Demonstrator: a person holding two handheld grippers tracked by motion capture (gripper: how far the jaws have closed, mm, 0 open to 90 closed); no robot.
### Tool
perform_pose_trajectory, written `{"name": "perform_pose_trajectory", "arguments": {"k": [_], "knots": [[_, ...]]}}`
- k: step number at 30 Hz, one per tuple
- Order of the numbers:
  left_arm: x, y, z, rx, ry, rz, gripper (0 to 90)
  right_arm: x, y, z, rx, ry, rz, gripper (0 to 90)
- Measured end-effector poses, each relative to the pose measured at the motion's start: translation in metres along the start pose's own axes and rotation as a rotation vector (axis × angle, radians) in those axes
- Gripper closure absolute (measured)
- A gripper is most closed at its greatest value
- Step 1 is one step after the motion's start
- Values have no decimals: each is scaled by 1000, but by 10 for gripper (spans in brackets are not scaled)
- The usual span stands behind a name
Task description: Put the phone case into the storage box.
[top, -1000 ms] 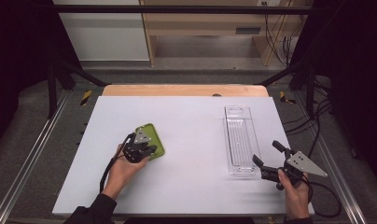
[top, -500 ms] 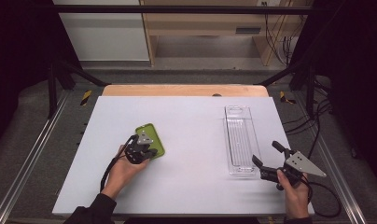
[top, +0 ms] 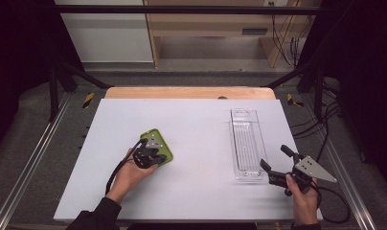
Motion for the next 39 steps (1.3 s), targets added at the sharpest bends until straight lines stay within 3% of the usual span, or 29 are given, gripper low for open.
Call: {"name": "perform_pose_trajectory", "arguments": {"k": [13, 17, 24, 30, 33, 39], "knots": [[-6, -45, 17, 62, -6, 48, 900, 1, 0, -1, 8, 3, 4, 59], [-8, -67, 25, 111, -11, 76, 900, 0, 0, 0, 10, 5, -6, 60], [-8, -87, 31, 121, -26, 83, 900, -1, 1, -2, 5, 2, -6, 60], [-8, -96, 34, 142, -27, 95, 900, -2, 0, -3, 22, -5, -17, 59], [-8, -98, 35, 152, -28, 103, 900, -3, 0, -3, 24, -14, 11, 59], [-9, -103, 36, 159, -24, 111, 900, -4, 0, -5, 33, -17, 9, 60]]}}
Point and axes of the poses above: each handheld gripper's, and its own axes: z roughly forward along the jaws, x roughly out of its underside, y roughly to its left, the point moved 2 cm from there along z, roughly forward along the jaws, and after that the axes turned 13 degrees about x, right-handed, at the moved point
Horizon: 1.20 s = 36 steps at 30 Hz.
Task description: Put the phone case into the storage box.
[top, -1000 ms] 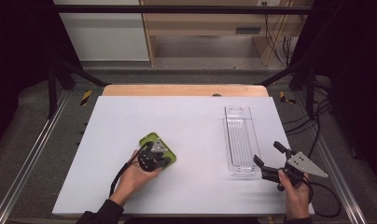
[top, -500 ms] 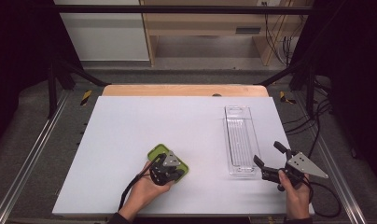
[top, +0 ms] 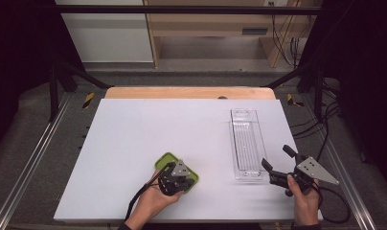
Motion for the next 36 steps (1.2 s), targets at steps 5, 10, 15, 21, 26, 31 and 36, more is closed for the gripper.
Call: {"name": "perform_pose_trajectory", "arguments": {"k": [5, 10, 15, 21, 26, 31, 36], "knots": [[-2, -3, 3, 3, 4, 9, 900, 0, -3, 0, 15, 1, 22, 52], [-3, -3, -4, -49, -84, 21, 900, -3, 2, 2, 13, 11, -6, 48], [-1, 3, -25, -119, -247, 17, 900, -11, 7, 1, 12, 9, -19, 46], [8, 10, -63, -206, -380, 24, 900, -36, 20, -4, 47, 24, -39, 67], [30, 15, -94, -296, -445, 2, 825, -56, 46, -4, 13, 46, -104, 73], [55, 24, -123, -402, -529, -18, 618, -75, 70, 1, -43, 92, -114, 56], [76, 34, -145, -459, -628, -64, 376, -79, 97, 8, -84, 147, -130, 44]]}}
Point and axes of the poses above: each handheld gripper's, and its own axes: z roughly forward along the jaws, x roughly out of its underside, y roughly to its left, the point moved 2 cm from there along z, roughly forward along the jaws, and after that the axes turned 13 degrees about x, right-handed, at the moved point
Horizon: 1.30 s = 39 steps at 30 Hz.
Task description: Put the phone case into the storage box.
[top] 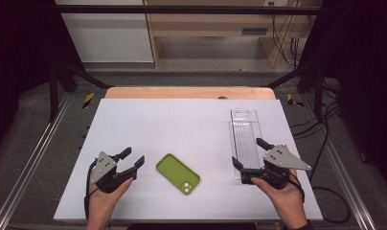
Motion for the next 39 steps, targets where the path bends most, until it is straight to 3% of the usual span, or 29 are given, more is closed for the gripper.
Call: {"name": "perform_pose_trajectory", "arguments": {"k": [3, 7, 10, 14, 17, 25, 33, 39], "knots": [[5, 6, -9, -26, -16, -15, 281, -1, 15, 6, -29, 23, -21, 43], [10, 12, -19, -39, -37, -41, 225, 2, 35, 17, -84, 73, -29, 51], [11, 16, -21, -41, -54, -56, 186, 6, 52, 25, -134, 105, -15, 51], [11, 17, -19, -56, -60, -55, 77, 15, 71, 33, -158, 132, -35, 48], [12, 18, -18, -45, -69, -60, 46, 22, 84, 40, -178, 158, -44, 46], [15, 21, -16, -19, -62, -66, 34, 29, 110, 61, -229, 229, -84, 47], [16, 21, -18, -25, -54, -58, 34, 39, 123, 72, -264, 311, -118, 48], [16, 21, -15, -6, -50, -51, 34, 45, 133, 78, -286, 360, -145, 47]]}}
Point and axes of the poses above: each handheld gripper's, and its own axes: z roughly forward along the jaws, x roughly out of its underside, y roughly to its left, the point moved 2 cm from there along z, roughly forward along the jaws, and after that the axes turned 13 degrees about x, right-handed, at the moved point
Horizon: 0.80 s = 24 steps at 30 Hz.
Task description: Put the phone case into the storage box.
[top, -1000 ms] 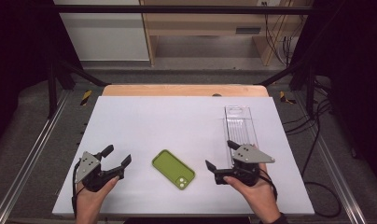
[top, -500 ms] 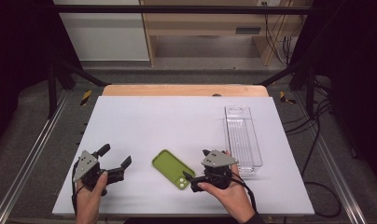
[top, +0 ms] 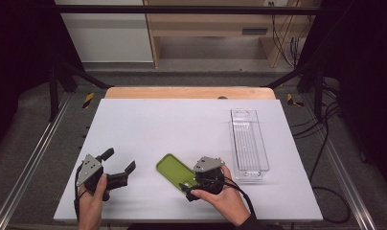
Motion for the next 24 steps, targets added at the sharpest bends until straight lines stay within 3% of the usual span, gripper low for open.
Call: {"name": "perform_pose_trajectory", "arguments": {"k": [10, 24], "knots": [[-1, -2, 4, 23, 11, 18, 34, 6, 8, 12, -27, 63, -25, 63], [0, -8, 9, 43, 39, 48, 34, 19, 7, 37, -2, 157, 1, 59]]}}
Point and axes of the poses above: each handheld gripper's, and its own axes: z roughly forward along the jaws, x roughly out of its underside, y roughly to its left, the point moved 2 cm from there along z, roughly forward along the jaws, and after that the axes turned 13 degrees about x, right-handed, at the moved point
